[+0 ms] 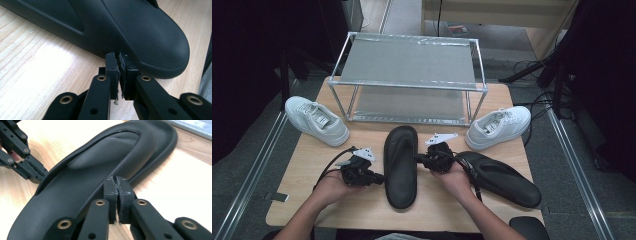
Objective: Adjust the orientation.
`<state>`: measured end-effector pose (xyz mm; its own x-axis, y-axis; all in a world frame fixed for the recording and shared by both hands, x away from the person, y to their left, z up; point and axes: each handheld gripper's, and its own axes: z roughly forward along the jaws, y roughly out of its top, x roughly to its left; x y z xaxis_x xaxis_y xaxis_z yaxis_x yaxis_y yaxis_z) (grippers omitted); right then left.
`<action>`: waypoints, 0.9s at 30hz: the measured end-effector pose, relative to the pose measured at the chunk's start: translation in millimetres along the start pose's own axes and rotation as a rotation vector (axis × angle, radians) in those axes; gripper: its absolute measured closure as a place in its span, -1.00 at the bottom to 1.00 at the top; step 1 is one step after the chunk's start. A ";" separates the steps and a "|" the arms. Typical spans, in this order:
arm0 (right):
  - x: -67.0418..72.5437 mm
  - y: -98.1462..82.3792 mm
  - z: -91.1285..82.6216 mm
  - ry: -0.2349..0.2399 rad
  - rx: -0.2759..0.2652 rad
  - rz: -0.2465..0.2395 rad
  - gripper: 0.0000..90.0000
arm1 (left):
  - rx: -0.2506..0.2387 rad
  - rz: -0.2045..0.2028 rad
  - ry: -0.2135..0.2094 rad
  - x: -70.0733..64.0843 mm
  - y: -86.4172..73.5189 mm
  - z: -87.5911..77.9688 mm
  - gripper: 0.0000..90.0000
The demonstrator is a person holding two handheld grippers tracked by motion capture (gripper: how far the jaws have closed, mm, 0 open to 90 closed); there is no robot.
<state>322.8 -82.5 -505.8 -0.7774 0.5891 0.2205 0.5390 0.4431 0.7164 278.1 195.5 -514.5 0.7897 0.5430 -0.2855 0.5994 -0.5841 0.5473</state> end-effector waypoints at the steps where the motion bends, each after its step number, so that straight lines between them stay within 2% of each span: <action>1: -1.2 0.6 -1.1 0.005 0.000 0.000 0.84 | -0.008 0.001 0.003 -0.5 -0.4 -1.6 0.90; 4: -1.8 1.9 -7.4 0.003 -0.012 0.003 0.77 | -0.041 -0.006 0.006 -1.3 -1.6 -9.5 0.84; 9: -3.0 0.9 -22.7 0.043 -0.054 -0.027 0.47 | -0.093 -0.027 0.011 2.3 -1.5 -20.5 0.54; 11: -3.9 -0.8 -26.4 0.044 -0.068 -0.034 0.38 | -0.117 -0.047 0.013 4.3 -1.0 -22.6 0.46; 15: -5.3 -1.6 -33.1 0.045 -0.098 -0.028 0.15 | -0.141 -0.055 0.027 5.6 0.6 -24.5 0.29; 19: -5.5 -3.7 -39.3 0.046 -0.092 -0.058 0.09 | -0.165 -0.061 0.030 7.4 4.5 -24.4 0.05; 22: -5.6 -6.5 -47.8 0.034 -0.080 -0.063 0.18 | -0.163 -0.059 0.022 10.8 6.6 -22.7 -0.06; 25: -6.1 -7.5 -64.0 0.031 -0.117 -0.058 0.21 | -0.175 -0.061 0.024 13.1 9.0 -23.3 -0.06; 27: -8.1 -10.9 -74.7 0.032 -0.143 -0.073 0.20 | -0.184 -0.063 0.021 13.9 11.0 -23.6 -0.07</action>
<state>298.9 -142.5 -465.9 -0.8241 0.5360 0.1833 0.4303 0.3821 0.8178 292.6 210.9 -493.9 0.7474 0.5885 -0.3082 0.6119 -0.4293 0.6642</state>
